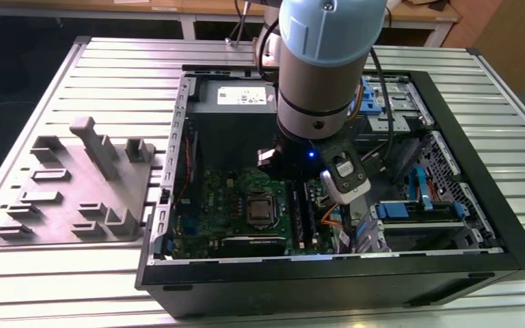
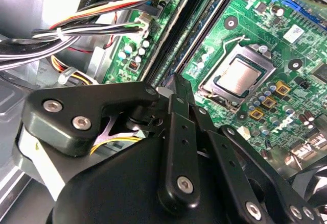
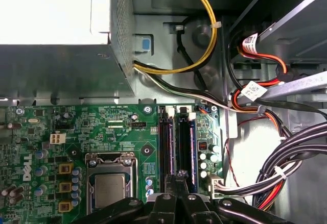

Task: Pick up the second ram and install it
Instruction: 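Press down the second ram until it locks into place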

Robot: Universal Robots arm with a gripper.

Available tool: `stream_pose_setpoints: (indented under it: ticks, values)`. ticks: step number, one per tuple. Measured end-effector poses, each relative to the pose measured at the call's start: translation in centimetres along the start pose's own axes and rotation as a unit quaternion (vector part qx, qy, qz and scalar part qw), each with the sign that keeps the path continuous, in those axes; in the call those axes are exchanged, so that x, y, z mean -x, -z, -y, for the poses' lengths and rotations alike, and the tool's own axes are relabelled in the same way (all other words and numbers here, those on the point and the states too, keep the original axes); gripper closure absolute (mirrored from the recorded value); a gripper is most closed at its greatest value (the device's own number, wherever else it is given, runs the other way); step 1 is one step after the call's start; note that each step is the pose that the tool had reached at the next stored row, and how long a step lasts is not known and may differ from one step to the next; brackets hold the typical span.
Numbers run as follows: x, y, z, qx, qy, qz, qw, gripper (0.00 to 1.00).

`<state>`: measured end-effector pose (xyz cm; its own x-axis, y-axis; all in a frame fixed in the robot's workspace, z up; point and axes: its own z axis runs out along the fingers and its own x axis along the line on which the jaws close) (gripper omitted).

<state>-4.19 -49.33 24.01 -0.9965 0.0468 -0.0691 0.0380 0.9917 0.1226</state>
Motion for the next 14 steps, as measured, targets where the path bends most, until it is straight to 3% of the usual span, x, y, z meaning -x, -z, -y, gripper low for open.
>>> stream_pose_setpoints:
  ticks: [14]
  values:
    - [-0.02,-0.07,-0.48,-0.0014,0.0,0.0001,1.0,0.93]
